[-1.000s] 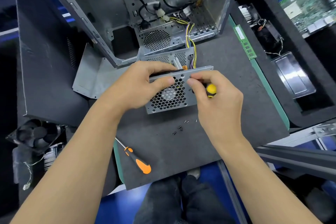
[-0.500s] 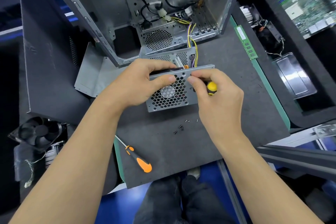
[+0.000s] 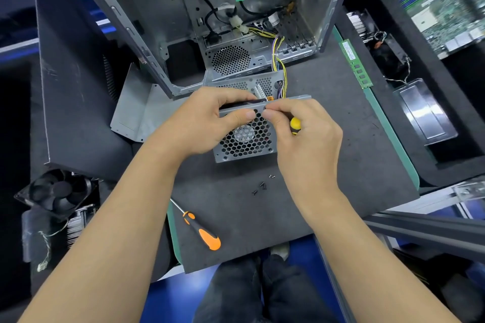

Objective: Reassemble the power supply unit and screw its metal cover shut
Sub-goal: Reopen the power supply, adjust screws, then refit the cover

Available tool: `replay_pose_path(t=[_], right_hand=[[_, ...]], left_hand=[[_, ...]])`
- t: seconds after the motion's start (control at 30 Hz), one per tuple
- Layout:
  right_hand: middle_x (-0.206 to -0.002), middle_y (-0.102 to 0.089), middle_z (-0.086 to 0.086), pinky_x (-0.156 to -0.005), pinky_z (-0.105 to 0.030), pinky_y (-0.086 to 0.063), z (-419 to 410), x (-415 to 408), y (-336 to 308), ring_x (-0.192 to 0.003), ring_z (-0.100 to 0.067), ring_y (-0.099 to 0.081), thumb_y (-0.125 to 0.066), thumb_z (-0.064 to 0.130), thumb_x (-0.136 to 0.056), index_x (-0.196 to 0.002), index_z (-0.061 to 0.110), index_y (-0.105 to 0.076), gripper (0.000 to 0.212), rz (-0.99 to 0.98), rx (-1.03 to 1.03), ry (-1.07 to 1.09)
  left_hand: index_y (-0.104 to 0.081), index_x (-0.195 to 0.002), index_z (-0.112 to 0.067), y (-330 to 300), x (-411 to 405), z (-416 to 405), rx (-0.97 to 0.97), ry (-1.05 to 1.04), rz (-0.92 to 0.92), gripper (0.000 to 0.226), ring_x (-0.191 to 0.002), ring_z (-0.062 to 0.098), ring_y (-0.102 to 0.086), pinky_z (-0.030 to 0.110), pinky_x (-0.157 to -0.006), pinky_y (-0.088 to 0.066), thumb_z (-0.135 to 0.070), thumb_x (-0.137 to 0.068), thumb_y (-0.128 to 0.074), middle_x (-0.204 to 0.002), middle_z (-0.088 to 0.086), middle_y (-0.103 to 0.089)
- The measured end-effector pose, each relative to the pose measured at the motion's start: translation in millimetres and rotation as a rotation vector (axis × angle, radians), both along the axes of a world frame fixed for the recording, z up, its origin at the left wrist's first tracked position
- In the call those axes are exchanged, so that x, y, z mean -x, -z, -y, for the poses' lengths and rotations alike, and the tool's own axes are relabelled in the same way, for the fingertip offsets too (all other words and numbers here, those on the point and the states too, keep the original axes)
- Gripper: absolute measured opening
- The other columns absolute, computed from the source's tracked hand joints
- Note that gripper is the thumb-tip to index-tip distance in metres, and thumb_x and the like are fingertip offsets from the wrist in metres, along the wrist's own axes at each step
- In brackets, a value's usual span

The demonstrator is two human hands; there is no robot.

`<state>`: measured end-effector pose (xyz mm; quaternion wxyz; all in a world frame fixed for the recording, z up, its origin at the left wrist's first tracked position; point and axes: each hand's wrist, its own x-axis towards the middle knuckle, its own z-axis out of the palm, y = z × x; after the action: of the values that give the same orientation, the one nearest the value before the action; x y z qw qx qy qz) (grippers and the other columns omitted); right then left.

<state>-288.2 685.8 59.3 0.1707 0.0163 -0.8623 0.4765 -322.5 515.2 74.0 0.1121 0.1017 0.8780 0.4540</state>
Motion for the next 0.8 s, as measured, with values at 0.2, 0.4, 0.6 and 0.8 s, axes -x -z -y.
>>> replay_pose_path(t=[0.2, 0.4, 0.6, 0.8], right_hand=[[-0.086, -0.066, 0.0, -0.07, -0.032, -0.049, 6, 6, -3, -0.074, -0.015, -0.061, -0.073, 0.021, -0.089, -0.087, 0.013, -0.074, 0.008, 0.025, -0.045, 0.031], [-0.087, -0.06, -0.005, -0.062, -0.039, -0.049, 9, 12, 0, -0.068, -0.021, -0.057, -0.07, 0.025, -0.092, -0.088, 0.013, -0.074, 0.013, -0.058, -0.144, 0.05], [-0.086, -0.062, -0.01, -0.06, -0.043, -0.05, 7, 21, 7, -0.071, -0.022, -0.061, -0.072, 0.019, -0.089, -0.089, 0.011, -0.077, 0.009, -0.129, -0.111, 0.037], [-0.085, -0.062, -0.005, -0.074, -0.014, -0.043, 2, 22, -4, -0.076, -0.007, -0.055, -0.071, 0.02, -0.091, -0.108, 0.011, -0.07, 0.019, -0.061, -0.028, 0.01]], left_hand=[[-0.07, -0.118, -0.027, -2, 4, 0, -0.016, 0.002, 0.009, 0.023, -0.097, -0.019, -0.059, 0.0, -0.082, -0.039, -0.025, -0.095, -0.066, -0.097, -0.038, -0.065], [-0.072, -0.116, -0.025, -4, 11, 1, -0.044, -0.01, 0.042, 0.021, -0.097, -0.006, -0.064, 0.008, -0.086, -0.046, -0.023, -0.097, -0.064, -0.104, -0.018, -0.071], [-0.073, -0.111, -0.029, -6, 19, 4, -0.077, -0.017, 0.105, 0.017, -0.102, -0.001, -0.065, 0.024, -0.097, -0.05, -0.024, -0.097, -0.064, -0.105, -0.015, -0.074], [-0.073, -0.105, -0.037, -5, 23, 6, -0.094, -0.028, 0.135, 0.017, -0.098, -0.003, -0.066, 0.024, -0.095, -0.049, -0.024, -0.097, -0.065, -0.1, -0.019, -0.074]])
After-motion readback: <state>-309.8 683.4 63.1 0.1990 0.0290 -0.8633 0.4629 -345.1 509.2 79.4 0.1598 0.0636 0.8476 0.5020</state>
